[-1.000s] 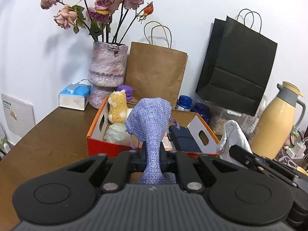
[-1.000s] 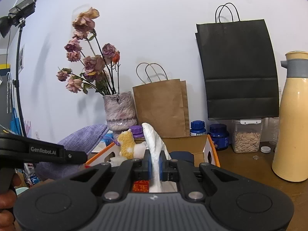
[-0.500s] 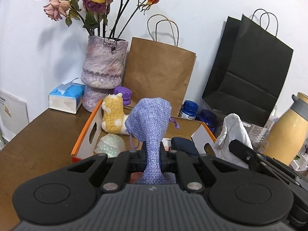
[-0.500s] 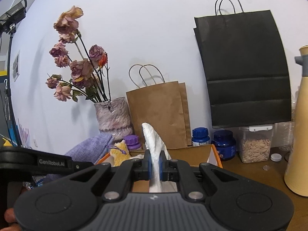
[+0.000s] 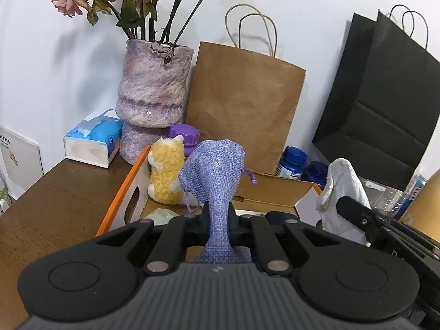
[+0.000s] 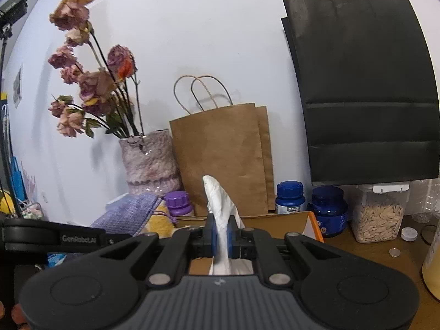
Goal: Flip cup upright
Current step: 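Carry the lavender bag in the left gripper and cloth in the right gripper to the box, then open the left gripper releasing the bag while the right gripper drops the cloth into the box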
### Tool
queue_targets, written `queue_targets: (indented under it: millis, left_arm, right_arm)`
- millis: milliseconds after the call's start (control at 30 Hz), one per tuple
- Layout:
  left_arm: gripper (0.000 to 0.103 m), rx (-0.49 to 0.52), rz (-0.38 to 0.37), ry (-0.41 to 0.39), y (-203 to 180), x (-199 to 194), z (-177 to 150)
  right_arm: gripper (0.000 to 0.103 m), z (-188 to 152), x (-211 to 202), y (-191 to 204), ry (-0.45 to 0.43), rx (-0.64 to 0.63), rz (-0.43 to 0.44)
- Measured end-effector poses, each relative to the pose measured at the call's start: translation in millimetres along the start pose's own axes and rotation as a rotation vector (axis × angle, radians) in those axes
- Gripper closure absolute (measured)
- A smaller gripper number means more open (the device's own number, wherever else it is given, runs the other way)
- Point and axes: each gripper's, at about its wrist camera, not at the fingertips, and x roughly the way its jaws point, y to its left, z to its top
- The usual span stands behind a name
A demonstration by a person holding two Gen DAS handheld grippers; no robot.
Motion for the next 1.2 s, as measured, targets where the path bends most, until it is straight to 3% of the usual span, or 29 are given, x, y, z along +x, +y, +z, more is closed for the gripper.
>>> queue_targets:
  millis: [400,633,733,833,900,933,967,1067,1100,1200]
  left_arm:
    - [0.093,0.019,0.081,0.038,7,41,-11]
    - [0.093,0.042,0.082,0.031,5,45,-16]
    - [0.088,0.055,0.102,0.029,3,45,-17]
    - [0.055,0.043,0.123,0.021,4,43,-18]
    - [0.042,0.044,0.148,-0.004,5,40,-17]
    - [0.038,0.047,0.151,-0.01,5,39,-16]
    - [0.028,0.045,0.151,-0.016,6,38,-16]
    - [0.006,0.049,0.183,-0.041,5,35,-15]
    - [0.0,0.05,0.193,-0.046,5,34,-15]
    - [0.0,0.045,0.199,-0.054,5,31,-14]
  right_arm:
    - [0.096,-19,23,-9,0.004,0.011,-0.035]
    - [0.096,-28,31,-10,0.026,0.001,-0.051]
    - [0.093,-31,33,-9,0.034,-0.011,-0.053]
    - [0.087,-32,34,-9,0.044,-0.012,-0.069]
    - [0.073,-32,34,-11,0.05,-0.004,-0.075]
    - [0.058,-32,34,-12,0.048,0.003,-0.077]
    - [0.04,-31,33,-13,0.045,0.006,-0.083]
    - [0.014,-29,28,-14,0.023,0.01,-0.108]
    - [0.01,-28,28,-15,0.019,0.012,-0.111]
    - [0.0,-26,25,-16,0.013,0.021,-0.113]
